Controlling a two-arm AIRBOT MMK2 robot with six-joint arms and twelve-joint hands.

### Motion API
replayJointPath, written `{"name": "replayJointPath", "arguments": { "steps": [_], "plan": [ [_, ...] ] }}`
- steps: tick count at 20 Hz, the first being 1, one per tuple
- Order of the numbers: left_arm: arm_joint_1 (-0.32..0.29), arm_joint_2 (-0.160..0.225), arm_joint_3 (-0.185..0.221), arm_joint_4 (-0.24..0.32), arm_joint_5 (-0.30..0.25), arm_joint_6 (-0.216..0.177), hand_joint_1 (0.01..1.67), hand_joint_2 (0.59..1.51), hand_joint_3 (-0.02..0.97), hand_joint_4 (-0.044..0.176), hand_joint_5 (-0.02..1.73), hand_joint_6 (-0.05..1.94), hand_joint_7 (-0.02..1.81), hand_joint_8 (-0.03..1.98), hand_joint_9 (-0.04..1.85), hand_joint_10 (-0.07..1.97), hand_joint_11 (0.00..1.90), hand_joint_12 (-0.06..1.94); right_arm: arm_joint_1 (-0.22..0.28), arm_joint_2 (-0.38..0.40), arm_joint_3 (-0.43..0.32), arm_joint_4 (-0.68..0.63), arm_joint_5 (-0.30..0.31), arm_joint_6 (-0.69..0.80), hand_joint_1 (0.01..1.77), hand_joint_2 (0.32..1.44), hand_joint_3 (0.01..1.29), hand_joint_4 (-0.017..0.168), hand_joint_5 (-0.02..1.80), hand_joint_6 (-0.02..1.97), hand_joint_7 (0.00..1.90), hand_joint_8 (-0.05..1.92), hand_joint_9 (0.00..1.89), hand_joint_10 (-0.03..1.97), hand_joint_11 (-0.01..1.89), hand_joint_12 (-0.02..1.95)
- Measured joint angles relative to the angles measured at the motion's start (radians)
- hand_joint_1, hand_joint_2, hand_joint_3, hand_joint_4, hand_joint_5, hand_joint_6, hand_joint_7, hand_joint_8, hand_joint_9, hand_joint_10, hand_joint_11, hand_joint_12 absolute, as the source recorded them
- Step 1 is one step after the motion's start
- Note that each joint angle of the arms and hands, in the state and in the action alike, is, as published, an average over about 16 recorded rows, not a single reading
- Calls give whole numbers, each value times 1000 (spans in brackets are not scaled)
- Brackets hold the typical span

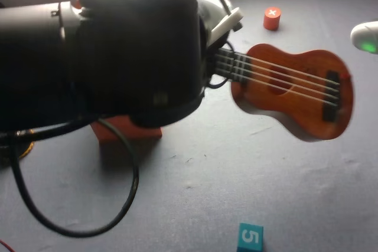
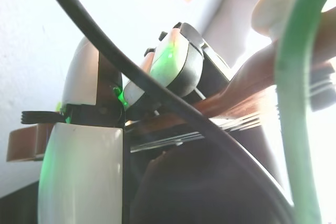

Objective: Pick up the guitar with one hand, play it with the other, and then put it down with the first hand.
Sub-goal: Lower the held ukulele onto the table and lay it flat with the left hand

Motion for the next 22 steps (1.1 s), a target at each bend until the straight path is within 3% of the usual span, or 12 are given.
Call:
{"name": "replayJointPath", "arguments": {
  "steps": [5,11,22],
  "plan": [
    [18,11,-50,8,85,-35,1415,1103,-16,-2,1176,1873,1271,1979,1387,1898,1411,1936,-1,0,-4,-4,3,-3,197,1347,16,-2,21,377,112,-6,27,133,18,493],
    [65,2,-77,24,131,-85,1415,1103,-16,-2,1177,1878,1271,1979,1380,1897,1411,1936,-1,0,-6,-11,4,-3,192,1347,17,-3,22,372,100,-7,24,140,18,554],
    [144,-65,-20,58,135,-151,1421,1103,-16,-1,1174,1887,1266,1980,1366,1898,1410,1935,-1,0,-11,-28,5,-4,180,1345,16,-2,23,380,107,-7,28,192,19,741]
  ]
}}
